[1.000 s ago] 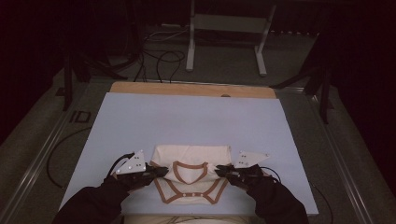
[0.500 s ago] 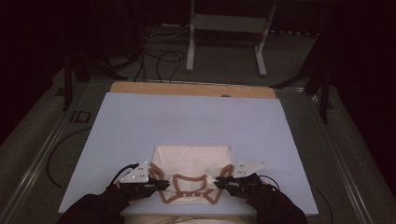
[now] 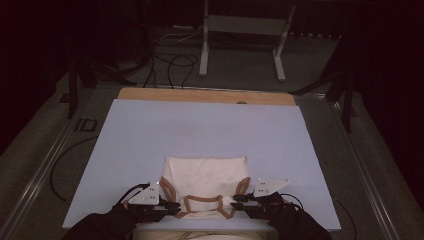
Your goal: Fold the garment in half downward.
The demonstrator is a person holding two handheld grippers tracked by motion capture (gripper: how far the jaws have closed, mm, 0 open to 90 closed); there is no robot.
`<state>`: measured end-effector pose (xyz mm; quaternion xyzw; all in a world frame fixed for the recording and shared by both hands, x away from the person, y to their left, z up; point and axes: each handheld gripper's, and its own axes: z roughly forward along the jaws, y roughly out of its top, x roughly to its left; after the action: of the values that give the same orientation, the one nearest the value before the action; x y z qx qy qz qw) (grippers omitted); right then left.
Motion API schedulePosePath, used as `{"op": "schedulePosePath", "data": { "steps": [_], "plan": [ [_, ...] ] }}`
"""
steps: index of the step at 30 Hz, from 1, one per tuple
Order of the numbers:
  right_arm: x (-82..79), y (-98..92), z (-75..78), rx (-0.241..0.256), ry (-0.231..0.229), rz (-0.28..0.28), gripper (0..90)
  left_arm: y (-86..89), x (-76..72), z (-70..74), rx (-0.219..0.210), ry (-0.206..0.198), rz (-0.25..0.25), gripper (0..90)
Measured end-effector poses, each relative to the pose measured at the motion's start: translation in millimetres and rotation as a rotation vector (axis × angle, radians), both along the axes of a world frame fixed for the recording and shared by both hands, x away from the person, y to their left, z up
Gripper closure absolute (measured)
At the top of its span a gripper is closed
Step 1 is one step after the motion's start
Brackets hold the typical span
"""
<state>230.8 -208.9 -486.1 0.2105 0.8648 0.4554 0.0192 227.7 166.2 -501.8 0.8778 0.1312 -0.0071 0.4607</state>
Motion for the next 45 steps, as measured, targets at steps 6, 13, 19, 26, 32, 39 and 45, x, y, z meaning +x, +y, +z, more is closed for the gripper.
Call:
{"op": "schedulePosePath", "data": {
  "steps": [6, 13, 19, 26, 32, 39, 45],
  "plan": [
    [-0.9, 1.6, -0.6, 0.001, 0.005, 0.011, 51.4, 0.4, -1.7, 6.2, -0.025, 0.003, -0.013, 47.4],
    [4.0, -0.6, 0.7, 0.028, 0.024, -0.034, 23.5, 2.0, 3.5, 10.6, -0.024, 0.009, 0.041, 17.6],
    [9.3, -1.5, -1.8, 0.026, -0.001, -0.052, 13.7, 2.7, 9.2, 13.7, -0.035, -0.01, 0.055, 1.5],
    [16.8, -4.8, 3.9, 0.021, -0.032, -0.062, 10.0, 3.7, 17.7, 21.2, -0.032, -0.04, 0.073, 0.3],
    [24.5, -8.7, 11.4, 0.035, -0.053, -0.084, 10.0, 4.1, 25.9, 28.8, -0.043, -0.068, 0.092, 0.2],
    [40.7, -14.5, 26.7, 0.057, -0.103, -0.134, 10.1, 5.9, 38.6, 37.6, -0.038, -0.089, 0.125, 0.3],
    [58.7, -15.5, 36.1, 0.058, -0.138, -0.169, 10.0, 9.7, 52.4, 44.7, -0.037, -0.107, 0.164, 0.3]
  ]
}}
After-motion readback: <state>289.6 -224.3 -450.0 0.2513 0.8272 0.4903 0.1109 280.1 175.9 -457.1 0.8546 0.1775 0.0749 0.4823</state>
